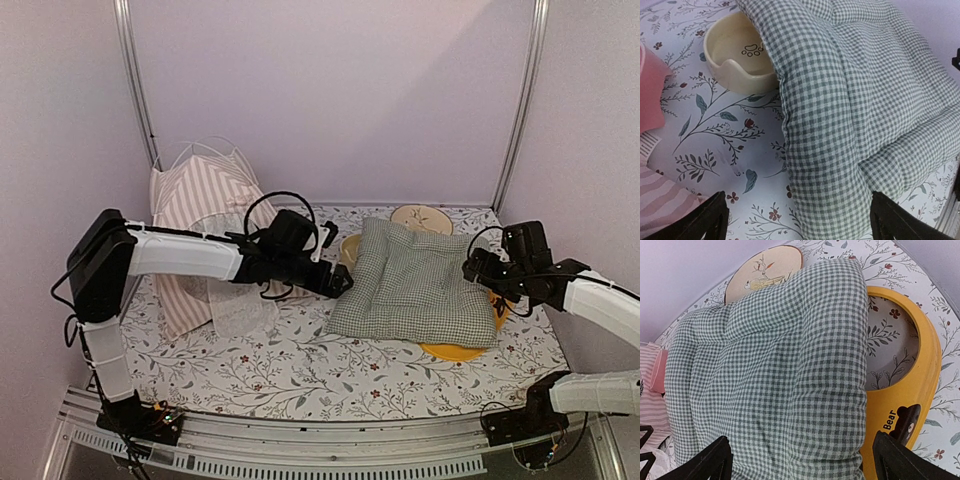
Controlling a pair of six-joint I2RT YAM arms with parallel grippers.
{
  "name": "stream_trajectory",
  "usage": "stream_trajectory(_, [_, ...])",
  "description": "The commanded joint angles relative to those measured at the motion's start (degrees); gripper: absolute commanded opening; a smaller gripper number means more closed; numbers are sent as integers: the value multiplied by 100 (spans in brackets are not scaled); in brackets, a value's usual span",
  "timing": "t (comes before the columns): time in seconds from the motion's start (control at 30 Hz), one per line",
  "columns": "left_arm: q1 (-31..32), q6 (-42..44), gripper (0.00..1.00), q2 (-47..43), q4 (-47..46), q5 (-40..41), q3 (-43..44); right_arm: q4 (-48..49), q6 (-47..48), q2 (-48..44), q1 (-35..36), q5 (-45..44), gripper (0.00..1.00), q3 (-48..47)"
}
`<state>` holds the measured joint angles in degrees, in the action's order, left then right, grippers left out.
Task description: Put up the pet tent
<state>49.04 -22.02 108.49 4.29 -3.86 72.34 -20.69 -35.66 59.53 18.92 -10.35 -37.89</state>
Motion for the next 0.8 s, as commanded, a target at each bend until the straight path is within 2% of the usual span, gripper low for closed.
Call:
stream_trajectory(0.0, [47, 108, 98, 358, 186, -125, 422, 564, 343, 162, -432, 538, 99, 183])
stream_trajectory(0.2, [129, 47, 96, 1028, 280, -375, 902, 1136, 428, 577, -754, 1105, 99, 283])
stream_trajectory(0.33, [213, -7, 90, 1294, 329, -401, 1141, 1446, 417, 933, -794, 1410, 100, 298])
stream_trajectory(0.57, [306, -65, 70, 1544, 343, -396, 1276, 1698, 385, 1152, -793, 1570, 98, 403])
stream_trajectory(0.77, [358, -59, 47, 1675, 390, -406, 1442, 1760, 406, 1237, -793, 1631, 94, 441])
